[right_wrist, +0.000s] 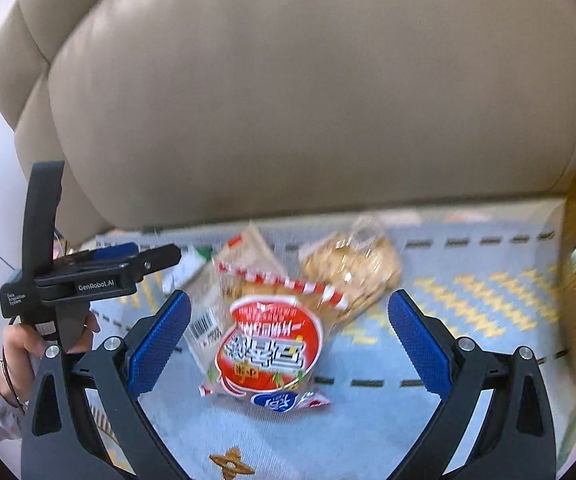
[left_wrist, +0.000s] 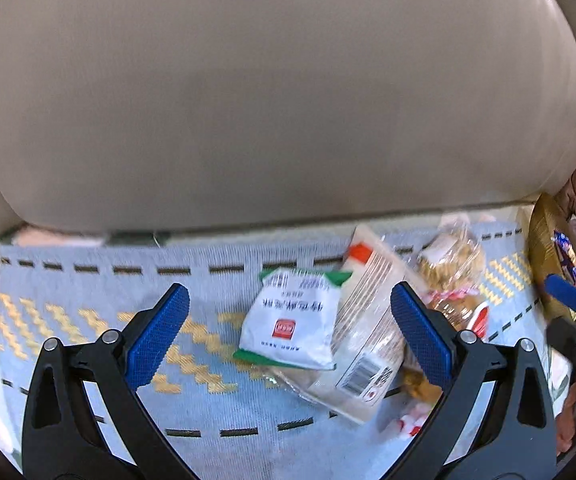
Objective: Organize snacks
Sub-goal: 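Move both tools back over the remaining snacks on the cloth, then grasp the white green-trimmed pastry with the left tool while the right tool grasps the red-and-white bread bag, then lift both held packs and hold them above the cloth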
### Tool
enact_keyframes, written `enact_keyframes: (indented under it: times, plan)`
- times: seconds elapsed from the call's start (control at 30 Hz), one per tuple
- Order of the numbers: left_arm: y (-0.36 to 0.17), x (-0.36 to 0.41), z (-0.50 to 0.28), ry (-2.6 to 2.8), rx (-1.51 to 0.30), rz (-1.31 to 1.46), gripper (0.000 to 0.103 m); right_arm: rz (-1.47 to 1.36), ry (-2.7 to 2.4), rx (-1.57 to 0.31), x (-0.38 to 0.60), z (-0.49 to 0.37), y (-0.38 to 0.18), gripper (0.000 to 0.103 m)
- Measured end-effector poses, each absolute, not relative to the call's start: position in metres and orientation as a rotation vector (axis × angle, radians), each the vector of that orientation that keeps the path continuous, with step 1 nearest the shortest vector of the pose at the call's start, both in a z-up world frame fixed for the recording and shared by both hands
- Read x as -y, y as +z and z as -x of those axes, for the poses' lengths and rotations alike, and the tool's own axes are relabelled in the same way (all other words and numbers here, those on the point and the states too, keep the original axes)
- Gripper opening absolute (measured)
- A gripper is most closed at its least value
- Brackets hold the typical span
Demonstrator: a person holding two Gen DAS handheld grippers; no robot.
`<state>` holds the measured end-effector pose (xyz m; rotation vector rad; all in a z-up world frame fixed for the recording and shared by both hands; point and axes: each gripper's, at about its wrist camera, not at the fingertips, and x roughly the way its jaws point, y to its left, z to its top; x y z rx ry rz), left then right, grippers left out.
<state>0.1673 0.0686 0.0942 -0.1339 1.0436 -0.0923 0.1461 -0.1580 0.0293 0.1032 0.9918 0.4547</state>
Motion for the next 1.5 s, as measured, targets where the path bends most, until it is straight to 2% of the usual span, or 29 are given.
enact_keyframes:
  times: [0.4, 0.47, 0.5, 0.53, 0.57, 0.6, 0.83, 1.0, 1.37, 1.5]
  plan:
    - [0.048, -0.093, -0.174, -0.085, -1.113, 0.298, 0.100, -0.158, 0.510, -1.194, 0.139, -0.163, -0.036, 0.098]
    - [0.046, -0.098, -0.173, -0.080, -1.108, 0.326, 0.098, -0.185, 0.528, -1.208, 0.142, -0.163, -0.038, 0.094]
    - [0.046, -0.100, -0.171, -0.081, -1.099, 0.335, 0.090, -0.189, 0.561, -1.196, 0.142, -0.161, -0.035, 0.076]
    - [0.047, -0.101, -0.171, -0.102, -1.093, 0.337, 0.079, -0.171, 0.584, -1.187, 0.136, -0.161, -0.033, 0.061]
    - [0.048, -0.101, -0.171, -0.129, -1.092, 0.334, 0.052, -0.128, 0.577, -1.172, 0.134, -0.158, -0.028, 0.058]
    - [0.049, -0.103, -0.170, -0.147, -1.089, 0.318, 0.050, -0.093, 0.572, -1.158, 0.132, -0.156, -0.024, 0.053]
    - [0.074, -0.095, -0.142, -0.087, -0.986, 0.209, 0.049, -0.155, 0.584, -1.139, 0.157, -0.144, -0.005, 0.051]
    - [0.085, -0.090, -0.121, -0.059, -0.954, 0.189, 0.049, -0.154, 0.509, -1.213, 0.185, -0.141, -0.009, 0.051]
    - [0.095, -0.004, -0.112, -0.106, -0.932, 0.079, 0.049, 0.052, 0.327, -1.211, 0.231, -0.124, 0.006, 0.051]
    - [0.092, 0.028, -0.111, -0.166, -0.937, 0.055, 0.049, -0.001, 0.317, -1.225, 0.247, -0.126, -0.001, 0.053]
